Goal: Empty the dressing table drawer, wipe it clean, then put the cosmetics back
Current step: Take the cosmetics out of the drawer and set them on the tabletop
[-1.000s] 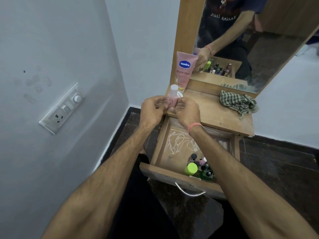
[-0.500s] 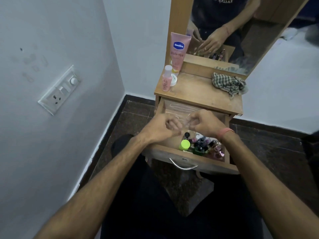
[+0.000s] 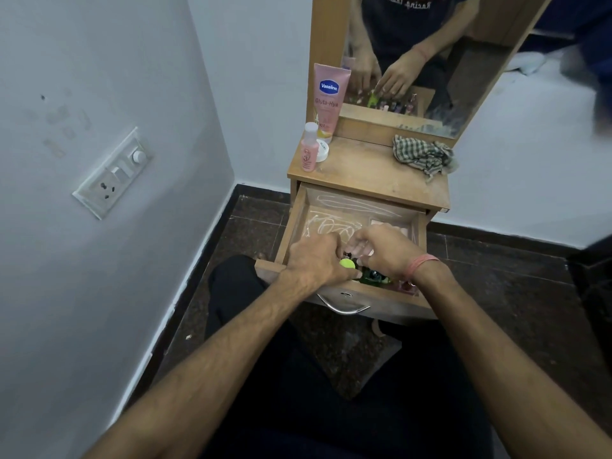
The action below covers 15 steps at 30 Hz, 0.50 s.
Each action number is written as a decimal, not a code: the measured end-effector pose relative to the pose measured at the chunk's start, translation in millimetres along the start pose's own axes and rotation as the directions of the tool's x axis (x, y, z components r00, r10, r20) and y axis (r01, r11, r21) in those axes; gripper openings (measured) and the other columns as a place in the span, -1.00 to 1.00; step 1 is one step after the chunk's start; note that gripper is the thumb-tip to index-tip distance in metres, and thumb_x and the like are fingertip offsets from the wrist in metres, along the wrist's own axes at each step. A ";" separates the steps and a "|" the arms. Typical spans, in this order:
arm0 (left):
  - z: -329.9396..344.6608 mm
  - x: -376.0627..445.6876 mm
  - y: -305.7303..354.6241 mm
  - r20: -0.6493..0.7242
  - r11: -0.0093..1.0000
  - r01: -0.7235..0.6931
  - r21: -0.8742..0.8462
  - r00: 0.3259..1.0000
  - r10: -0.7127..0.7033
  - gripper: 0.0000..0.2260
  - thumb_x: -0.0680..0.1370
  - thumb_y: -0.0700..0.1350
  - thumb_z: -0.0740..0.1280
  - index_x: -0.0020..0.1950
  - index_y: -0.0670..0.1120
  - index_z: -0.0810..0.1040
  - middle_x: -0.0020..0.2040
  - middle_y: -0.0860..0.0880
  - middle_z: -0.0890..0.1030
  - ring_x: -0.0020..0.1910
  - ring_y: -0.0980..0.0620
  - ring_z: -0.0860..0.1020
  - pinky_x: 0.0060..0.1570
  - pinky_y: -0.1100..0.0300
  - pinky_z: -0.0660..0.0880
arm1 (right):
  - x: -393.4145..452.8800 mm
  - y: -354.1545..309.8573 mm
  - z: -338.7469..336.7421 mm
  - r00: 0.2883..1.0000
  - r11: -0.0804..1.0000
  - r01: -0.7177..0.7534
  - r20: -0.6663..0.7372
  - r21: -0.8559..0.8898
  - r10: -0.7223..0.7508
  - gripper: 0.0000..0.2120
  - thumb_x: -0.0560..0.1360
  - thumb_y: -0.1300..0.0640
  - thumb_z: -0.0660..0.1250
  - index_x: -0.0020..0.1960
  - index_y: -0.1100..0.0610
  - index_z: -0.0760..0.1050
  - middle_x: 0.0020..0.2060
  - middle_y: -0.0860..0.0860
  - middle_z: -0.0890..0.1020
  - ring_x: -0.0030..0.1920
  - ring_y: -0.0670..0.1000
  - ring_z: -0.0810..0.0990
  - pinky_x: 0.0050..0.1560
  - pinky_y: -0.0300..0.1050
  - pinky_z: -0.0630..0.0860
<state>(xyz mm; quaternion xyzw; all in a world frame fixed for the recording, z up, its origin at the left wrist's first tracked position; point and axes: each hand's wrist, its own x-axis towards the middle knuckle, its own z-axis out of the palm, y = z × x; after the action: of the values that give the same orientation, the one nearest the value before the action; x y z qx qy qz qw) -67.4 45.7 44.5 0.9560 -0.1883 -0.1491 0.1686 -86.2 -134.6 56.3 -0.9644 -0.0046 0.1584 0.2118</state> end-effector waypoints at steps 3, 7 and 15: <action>0.2 -1.1 -0.5 -0.009 1.000 0.014 0.010 1.000 -0.014 -0.56 0.45 0.36 0.58 0.15 0.11 0.66 -0.02 0.11 0.68 0.02 0.05 0.65 0.09 0.06 0.63 | 1.4 0.3 3.5 1.000 1.000 -0.018 -0.020 -0.012 0.018 -0.65 0.51 0.28 0.50 0.01 -0.19 0.60 -0.07 -0.17 0.71 -0.06 -0.19 0.65 -0.16 -0.39 0.45; -4.3 -3.0 -5.2 -0.043 1.000 0.024 0.015 0.999 -0.023 -0.60 0.43 0.29 0.62 0.15 0.12 0.70 -0.06 0.12 0.69 -0.03 0.06 0.66 0.03 0.10 0.64 | 1.8 -0.8 6.0 0.999 1.000 -0.027 -0.035 0.000 0.027 -0.64 0.53 0.30 0.49 0.05 -0.17 0.62 -0.05 -0.16 0.71 -0.03 -0.16 0.66 -0.20 -0.40 0.36; -16.7 -4.7 -20.5 -0.065 0.998 0.058 -0.016 0.996 -0.059 -0.62 0.41 0.25 0.64 0.14 0.13 0.72 -0.04 0.13 0.72 0.00 0.06 0.68 0.07 0.08 0.64 | 1.5 -9.6 10.4 0.998 0.999 -0.002 -0.063 0.050 0.006 -0.65 0.49 0.30 0.53 0.11 -0.11 0.66 -0.03 -0.21 0.68 -0.01 -0.12 0.65 0.10 -0.06 0.65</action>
<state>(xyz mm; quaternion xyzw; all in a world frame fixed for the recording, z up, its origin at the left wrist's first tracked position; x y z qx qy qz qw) -59.5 69.9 52.8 0.9643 -0.1534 -0.1239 0.1769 -87.5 -121.5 50.8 -0.9634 0.0080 0.1283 0.2354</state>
